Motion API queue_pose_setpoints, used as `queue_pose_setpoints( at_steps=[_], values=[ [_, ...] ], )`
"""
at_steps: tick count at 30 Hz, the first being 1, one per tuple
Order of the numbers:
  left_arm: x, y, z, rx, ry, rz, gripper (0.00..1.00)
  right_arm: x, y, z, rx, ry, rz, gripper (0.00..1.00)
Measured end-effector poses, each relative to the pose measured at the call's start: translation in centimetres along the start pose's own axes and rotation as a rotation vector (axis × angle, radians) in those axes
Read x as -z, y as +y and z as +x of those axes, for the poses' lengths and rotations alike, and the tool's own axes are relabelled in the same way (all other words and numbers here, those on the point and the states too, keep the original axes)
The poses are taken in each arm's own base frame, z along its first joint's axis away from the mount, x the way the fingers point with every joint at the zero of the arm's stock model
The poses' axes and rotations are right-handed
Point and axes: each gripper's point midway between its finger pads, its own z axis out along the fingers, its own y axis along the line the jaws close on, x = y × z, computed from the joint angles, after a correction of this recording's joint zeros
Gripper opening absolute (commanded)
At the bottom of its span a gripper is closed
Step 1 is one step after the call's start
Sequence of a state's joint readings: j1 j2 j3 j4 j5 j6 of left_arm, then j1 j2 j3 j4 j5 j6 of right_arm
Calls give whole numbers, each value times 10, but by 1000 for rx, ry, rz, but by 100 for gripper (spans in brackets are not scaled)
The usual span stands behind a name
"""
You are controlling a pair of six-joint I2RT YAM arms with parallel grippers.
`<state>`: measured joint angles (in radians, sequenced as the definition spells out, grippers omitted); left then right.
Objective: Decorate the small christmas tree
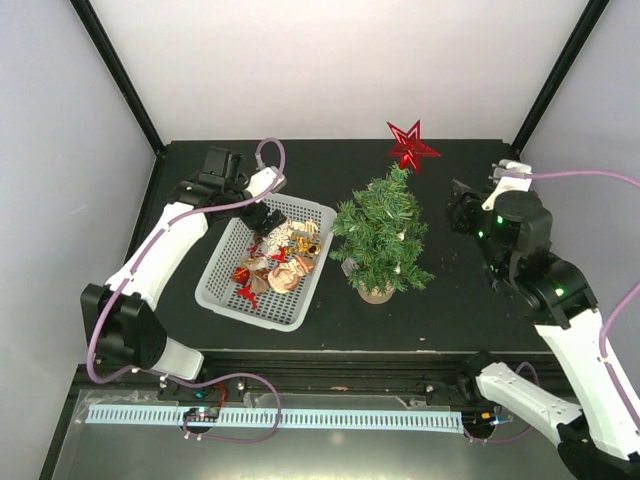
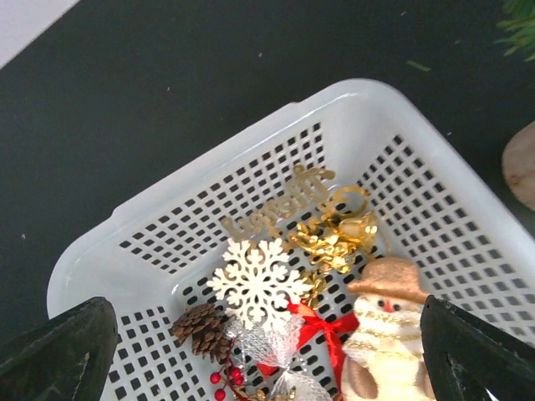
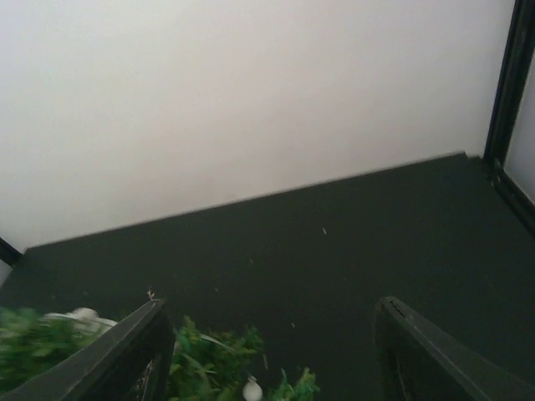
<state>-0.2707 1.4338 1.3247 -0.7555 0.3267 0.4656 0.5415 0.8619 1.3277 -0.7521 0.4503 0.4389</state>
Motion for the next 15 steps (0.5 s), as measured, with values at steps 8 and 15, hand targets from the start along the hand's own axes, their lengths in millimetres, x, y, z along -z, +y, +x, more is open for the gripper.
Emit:
queue_pose_setpoints(
  at_steps=[8,15],
  values=[
    [-52,22,22,13,130,-13,73,-55,-49,86,-99,216,92,64],
    [-95,36,45,25,252,-11,60,-70,-51,125,-176,313,55,64]
  ],
)
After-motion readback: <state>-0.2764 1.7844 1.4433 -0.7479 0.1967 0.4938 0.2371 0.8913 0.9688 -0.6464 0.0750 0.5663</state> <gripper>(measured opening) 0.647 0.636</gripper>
